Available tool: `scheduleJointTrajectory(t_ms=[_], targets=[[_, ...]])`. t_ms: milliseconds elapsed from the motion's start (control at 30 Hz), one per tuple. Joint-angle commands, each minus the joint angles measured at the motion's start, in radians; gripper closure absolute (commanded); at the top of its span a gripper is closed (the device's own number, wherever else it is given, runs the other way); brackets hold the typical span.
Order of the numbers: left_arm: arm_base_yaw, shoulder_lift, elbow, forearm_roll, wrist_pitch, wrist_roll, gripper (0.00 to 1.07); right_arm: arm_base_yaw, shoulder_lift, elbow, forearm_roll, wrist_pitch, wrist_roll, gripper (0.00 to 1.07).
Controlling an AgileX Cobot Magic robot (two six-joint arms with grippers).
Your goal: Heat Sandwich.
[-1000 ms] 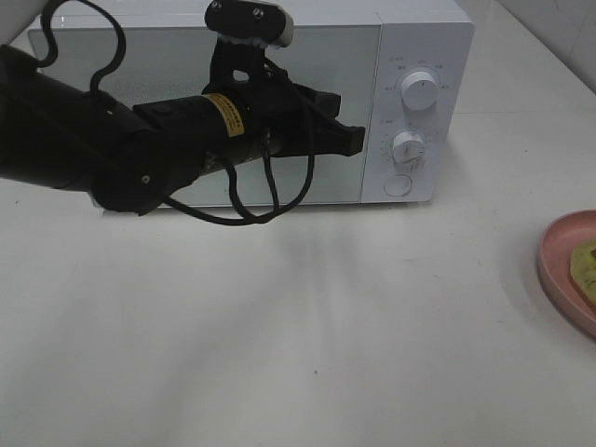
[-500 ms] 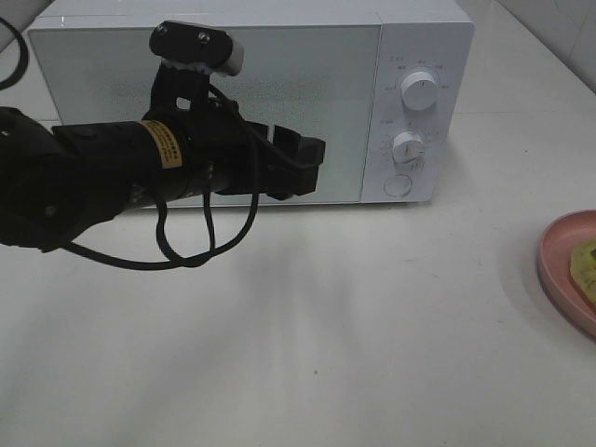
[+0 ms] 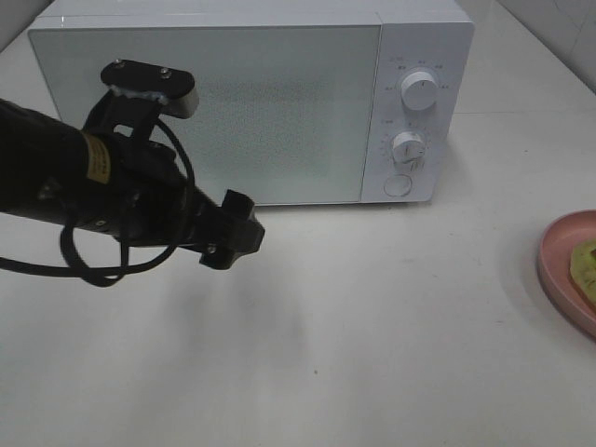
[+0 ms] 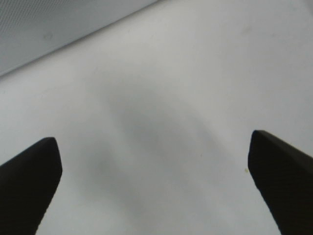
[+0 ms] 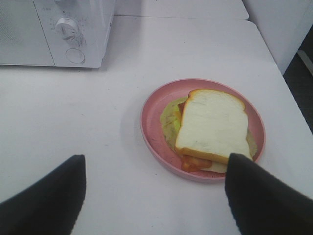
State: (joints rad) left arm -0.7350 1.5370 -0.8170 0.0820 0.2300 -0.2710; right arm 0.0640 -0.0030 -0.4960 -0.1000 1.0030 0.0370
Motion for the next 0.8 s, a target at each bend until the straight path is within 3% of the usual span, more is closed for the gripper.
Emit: scheduleJointTrajectory(t_ms=[33, 433, 667, 800], targets=[[0.028, -0.052, -0.001, -0.002, 0.137, -0.009, 0.08, -0.004, -0.028, 0.001, -0.001, -0.008, 0.009, 0.32], [0.244, -0.155, -0.001, -0.017, 0.484, -0.004, 0.08, -0.004, -0.028, 0.001, -0.001, -0.008, 0.009, 0.32], [0.441, -0.219, -0.001, -0.034, 0.651, 0.079, 0.08, -0.004, -0.028, 0.001, -0.001, -0.008, 0.009, 0.32], [0.511, -0.256, -0.001, -0.035, 0.714, 0.088, 0.08, -0.004, -0.028, 0.001, -0.001, -0.008, 0.009, 0.32]])
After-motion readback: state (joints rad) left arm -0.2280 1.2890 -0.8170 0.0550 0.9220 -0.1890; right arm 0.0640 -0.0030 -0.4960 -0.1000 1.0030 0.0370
